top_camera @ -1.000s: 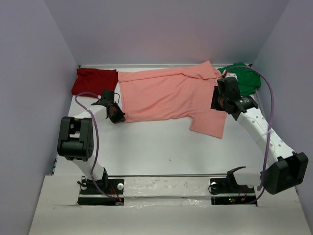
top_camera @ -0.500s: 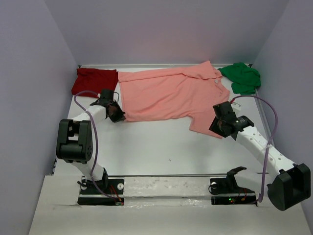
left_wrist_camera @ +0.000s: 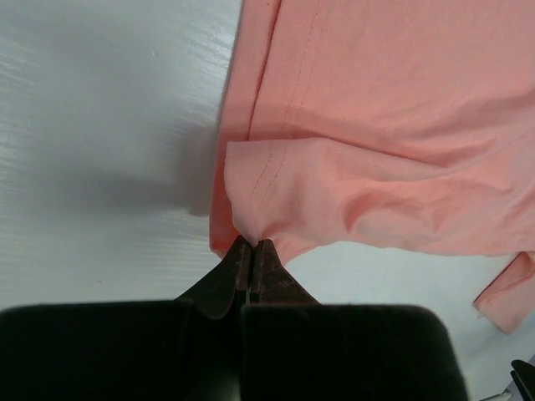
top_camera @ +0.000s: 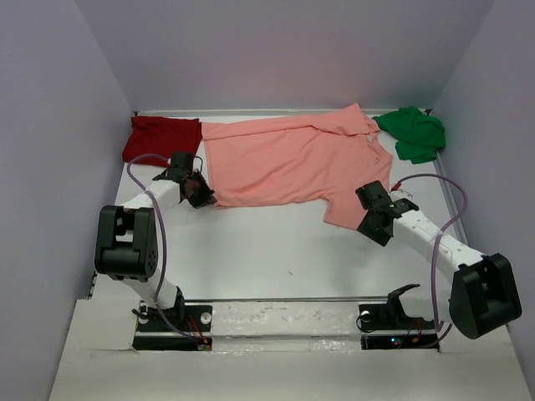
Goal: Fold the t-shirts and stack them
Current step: Flatten out the tshirt
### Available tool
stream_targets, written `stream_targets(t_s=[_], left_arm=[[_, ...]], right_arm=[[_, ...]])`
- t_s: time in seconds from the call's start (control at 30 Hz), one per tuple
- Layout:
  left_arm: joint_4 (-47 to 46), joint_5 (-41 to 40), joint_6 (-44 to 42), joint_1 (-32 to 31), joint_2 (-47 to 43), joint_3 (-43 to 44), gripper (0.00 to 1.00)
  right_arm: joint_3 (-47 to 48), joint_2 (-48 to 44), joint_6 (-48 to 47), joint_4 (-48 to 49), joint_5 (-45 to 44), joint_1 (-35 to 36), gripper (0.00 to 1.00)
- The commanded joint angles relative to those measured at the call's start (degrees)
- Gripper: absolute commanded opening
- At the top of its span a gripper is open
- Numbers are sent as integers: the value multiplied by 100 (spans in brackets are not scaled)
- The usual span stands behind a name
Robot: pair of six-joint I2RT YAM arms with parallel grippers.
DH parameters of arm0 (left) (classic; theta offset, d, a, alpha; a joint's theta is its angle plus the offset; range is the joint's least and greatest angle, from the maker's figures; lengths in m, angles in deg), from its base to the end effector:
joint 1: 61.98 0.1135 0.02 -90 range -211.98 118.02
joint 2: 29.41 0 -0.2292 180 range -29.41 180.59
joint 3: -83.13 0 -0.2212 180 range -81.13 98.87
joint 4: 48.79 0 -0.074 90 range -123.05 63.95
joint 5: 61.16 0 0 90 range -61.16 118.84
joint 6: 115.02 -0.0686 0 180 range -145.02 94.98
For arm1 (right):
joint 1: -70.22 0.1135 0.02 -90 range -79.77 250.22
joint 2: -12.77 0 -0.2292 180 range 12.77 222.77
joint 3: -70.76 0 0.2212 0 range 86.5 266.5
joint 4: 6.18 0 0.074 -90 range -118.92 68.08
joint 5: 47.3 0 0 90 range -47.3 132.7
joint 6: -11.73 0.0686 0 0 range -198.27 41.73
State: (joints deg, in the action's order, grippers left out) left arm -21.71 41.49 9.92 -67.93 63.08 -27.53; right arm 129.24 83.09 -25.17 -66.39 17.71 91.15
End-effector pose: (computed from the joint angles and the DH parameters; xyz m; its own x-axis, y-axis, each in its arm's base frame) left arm 0.3202 -0.0485 0.1472 -0.7644 -0.4822 -0.4280 -0.2407 0.8293 -0.5044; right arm 0.1983 0.0448 0.1544 -0.6952 0.5101 -0.5064 0.5892 0.8080 0.0051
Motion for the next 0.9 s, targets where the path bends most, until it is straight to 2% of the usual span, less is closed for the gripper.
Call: stream_targets(t_s=[0.0,0.13,0.27,0.53,0.87], left_arm=[[-35,177,-119,-11,-223,27,0],[-96,256,-119,-2,-205,-8,0],[-87,274,-128,-2,-178,1,0],[-79,309,-145,-2,-170,27,0],[-87,344,-145,-2,-187,1,0]], right_arm=[[-89,-19,35,359,-52,-421,49],[-231,-194,-309,764,170,-791,48],[-249,69,-529,975,530,-1125,49],[-451,367,-722,1529,1162,-1311,50],[-521,210,-433,1564,1067,-1451,49]])
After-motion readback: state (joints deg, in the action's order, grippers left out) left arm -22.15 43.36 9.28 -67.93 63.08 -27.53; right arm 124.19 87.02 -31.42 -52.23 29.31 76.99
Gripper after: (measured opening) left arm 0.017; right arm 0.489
